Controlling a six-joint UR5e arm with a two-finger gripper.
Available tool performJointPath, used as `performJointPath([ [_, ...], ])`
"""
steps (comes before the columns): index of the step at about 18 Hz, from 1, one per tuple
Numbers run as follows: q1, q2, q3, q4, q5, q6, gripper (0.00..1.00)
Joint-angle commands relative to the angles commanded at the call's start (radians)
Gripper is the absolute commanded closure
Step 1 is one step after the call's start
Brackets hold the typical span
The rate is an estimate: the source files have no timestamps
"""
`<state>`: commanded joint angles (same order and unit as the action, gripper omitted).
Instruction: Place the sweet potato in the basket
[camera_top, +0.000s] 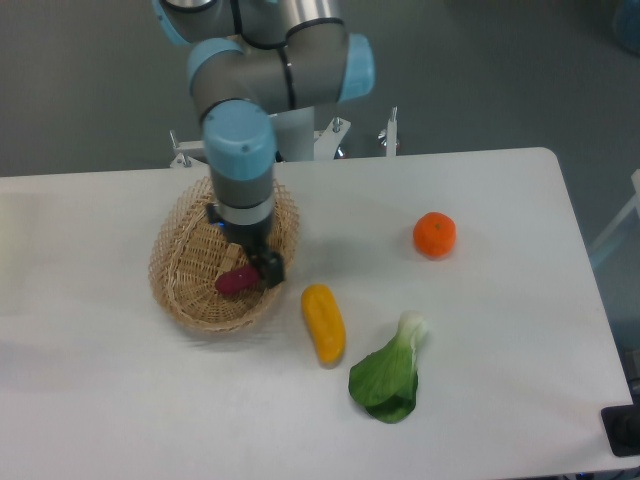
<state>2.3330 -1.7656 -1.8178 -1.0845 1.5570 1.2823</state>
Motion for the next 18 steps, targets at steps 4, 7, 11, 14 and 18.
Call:
performJointPath([
  [4, 0.080, -0.012, 0.052, -0.006, -0.002, 0.060, 0.00],
  [7, 0.120, -0.064, 0.123, -0.008, 0.000, 0.065, 0.00],
  [11, 0.152, -0.189, 0.271, -0.018, 0.002, 0.066, 0.00],
  [14, 0.196, -0.206, 0.301, -0.018, -0.006, 0.069, 0.00],
  [18, 0.244, -0.212, 0.302, -0.020, -0.008, 0.153, 0.00],
])
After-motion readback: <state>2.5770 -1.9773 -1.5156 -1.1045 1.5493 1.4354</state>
